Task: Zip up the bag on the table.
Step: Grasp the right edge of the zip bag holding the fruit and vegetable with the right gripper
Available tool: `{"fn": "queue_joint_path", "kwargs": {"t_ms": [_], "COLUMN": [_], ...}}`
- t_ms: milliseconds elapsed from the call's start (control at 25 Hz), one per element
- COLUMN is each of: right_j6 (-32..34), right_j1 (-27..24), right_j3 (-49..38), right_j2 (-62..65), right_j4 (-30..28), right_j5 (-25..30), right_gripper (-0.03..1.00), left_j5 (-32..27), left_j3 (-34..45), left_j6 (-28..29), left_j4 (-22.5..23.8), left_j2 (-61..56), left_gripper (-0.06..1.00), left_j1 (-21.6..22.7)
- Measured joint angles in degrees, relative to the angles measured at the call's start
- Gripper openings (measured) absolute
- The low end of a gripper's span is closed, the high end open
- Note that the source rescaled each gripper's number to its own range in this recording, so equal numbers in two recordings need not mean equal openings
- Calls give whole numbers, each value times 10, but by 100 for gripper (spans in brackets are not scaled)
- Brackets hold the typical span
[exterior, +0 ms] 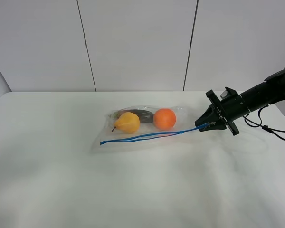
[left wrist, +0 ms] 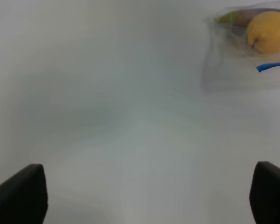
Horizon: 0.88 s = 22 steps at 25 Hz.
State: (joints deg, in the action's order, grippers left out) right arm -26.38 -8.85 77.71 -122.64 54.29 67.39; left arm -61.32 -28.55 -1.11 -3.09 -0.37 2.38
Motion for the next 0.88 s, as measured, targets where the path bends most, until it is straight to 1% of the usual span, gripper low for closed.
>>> {"fn": "queue_joint_path", "kwargs": {"t_ms": [200, 280, 360, 440, 680, 720, 800, 880], "right_j6": [-5, -9, -11, -12, -13, -14, -17, -19], "right_j1": [0, 0, 0, 0, 0, 0, 0, 0], "right_j3": [0, 0, 0, 0, 0, 0, 0, 0], "right_j2": [0, 0, 0, 0, 0, 0, 0, 0], "right_j4": [0, 0, 0, 0, 0, 0, 0, 0], "right_j5": [6, 9, 12, 13, 14, 14, 14, 14], "right_gripper": [27, 23, 15, 11, 9, 7, 2, 1], "left_j5": [0, 0, 0, 0, 0, 0, 0, 0], "left_j3": [0, 0, 0, 0, 0, 0, 0, 0], "left_j6": [0, 0, 0, 0, 0, 0, 0, 0], "left_j4": [0, 0, 0, 0, 0, 0, 0, 0], "left_j2": [0, 0, 0, 0, 0, 0, 0, 0], "left_gripper": [100, 100, 100, 100, 100, 100, 100, 100], "left_j1": [0, 0, 0, 0, 0, 0, 0, 0]}}
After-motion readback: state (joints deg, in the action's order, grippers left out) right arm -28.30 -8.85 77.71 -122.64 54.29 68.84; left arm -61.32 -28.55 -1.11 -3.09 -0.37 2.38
